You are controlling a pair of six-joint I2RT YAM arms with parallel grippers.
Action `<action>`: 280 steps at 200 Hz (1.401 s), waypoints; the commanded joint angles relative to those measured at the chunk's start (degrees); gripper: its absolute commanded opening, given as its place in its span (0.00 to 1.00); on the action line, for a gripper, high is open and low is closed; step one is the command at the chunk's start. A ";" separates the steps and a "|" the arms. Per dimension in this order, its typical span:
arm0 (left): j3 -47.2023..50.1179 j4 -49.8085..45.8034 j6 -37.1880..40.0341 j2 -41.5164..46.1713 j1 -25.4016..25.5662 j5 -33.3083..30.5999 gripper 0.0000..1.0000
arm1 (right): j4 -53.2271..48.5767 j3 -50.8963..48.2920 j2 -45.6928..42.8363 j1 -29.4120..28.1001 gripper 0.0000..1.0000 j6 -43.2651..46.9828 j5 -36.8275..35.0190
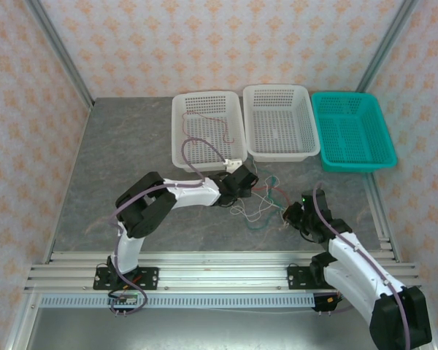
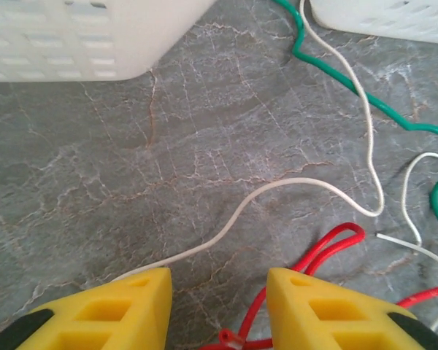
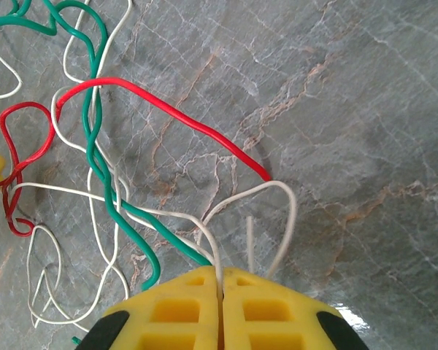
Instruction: Untangle the cables
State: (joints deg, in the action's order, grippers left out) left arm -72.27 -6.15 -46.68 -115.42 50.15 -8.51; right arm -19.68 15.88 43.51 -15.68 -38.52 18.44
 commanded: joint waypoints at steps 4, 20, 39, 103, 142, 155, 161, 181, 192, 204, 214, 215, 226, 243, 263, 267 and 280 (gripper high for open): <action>-1.58 1.27 -1.22 -0.51 -0.71 -1.61 0.35 | -1.68 1.39 -0.62 0.40 0.00 -0.24 -0.03; -1.60 1.57 -1.14 -0.02 -0.67 -1.72 0.28 | -1.75 1.53 -0.61 0.39 0.00 -0.30 0.11; -1.75 1.52 -0.74 1.02 -0.74 -1.53 0.11 | -2.00 1.69 -0.59 0.40 0.00 -0.28 -0.18; 4.65 0.80 -1.86 15.27 -0.88 11.18 0.00 | -15.78 5.62 -5.99 1.72 0.00 -7.23 -23.34; 11.37 -5.87 1.16 26.20 -0.31 8.62 0.00 | -18.55 9.94 -2.07 5.29 0.00 -7.72 -31.04; 12.89 -8.16 2.09 30.64 -0.33 6.29 0.00 | -18.22 10.07 -1.84 7.09 0.00 -7.71 -31.40; 13.45 -9.31 2.28 32.64 -0.32 4.98 0.00 | -17.91 9.90 -1.90 8.04 0.00 -7.79 -31.06; 15.04 -12.17 2.75 39.56 -0.79 0.53 0.00 | -17.02 9.02 -1.85 11.25 0.00 -8.21 -28.44; 15.89 -13.43 2.83 42.95 -1.60 -1.22 0.00 | -16.62 8.35 -1.80 12.51 0.00 -8.73 -27.18; 16.55 -14.78 3.27 46.00 -2.85 -2.43 0.00 | -16.36 8.02 -1.83 13.28 0.00 -8.92 -25.94; 16.97 -16.51 3.90 48.25 -4.07 -3.66 0.00 | -16.62 7.98 -1.85 13.39 0.00 -8.85 -25.88; 17.02 -16.69 3.97 48.52 -4.21 -3.81 0.00 | -16.66 7.96 -1.85 13.39 0.00 -8.81 -25.94; 17.63 -18.21 4.52 50.89 -5.91 -4.72 0.00 | -17.19 8.16 -2.00 13.46 0.00 -8.67 -26.21; 19.20 -19.11 5.19 54.77 -8.37 -5.13 0.00 | -17.64 8.37 -2.28 13.44 0.00 -8.55 -26.55; 19.80 -21.71 6.00 58.10 -10.66 -6.40 0.00 | -17.77 8.47 -2.33 13.72 0.00 -8.74 -26.99; 19.86 -22.25 6.27 58.78 -11.20 -6.55 0.00 | -17.76 8.39 -2.26 13.79 0.00 -8.73 -26.97; 20.30 -23.77 7.08 60.86 -12.99 -7.52 0.00 | -17.23 8.12 -2.16 14.07 0.00 -8.67 -26.46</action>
State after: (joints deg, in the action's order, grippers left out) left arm -52.45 -23.81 -42.37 -59.24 41.36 -6.50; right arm -34.15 24.67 41.23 -3.11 -46.57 -1.58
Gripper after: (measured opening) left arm 0.050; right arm 0.083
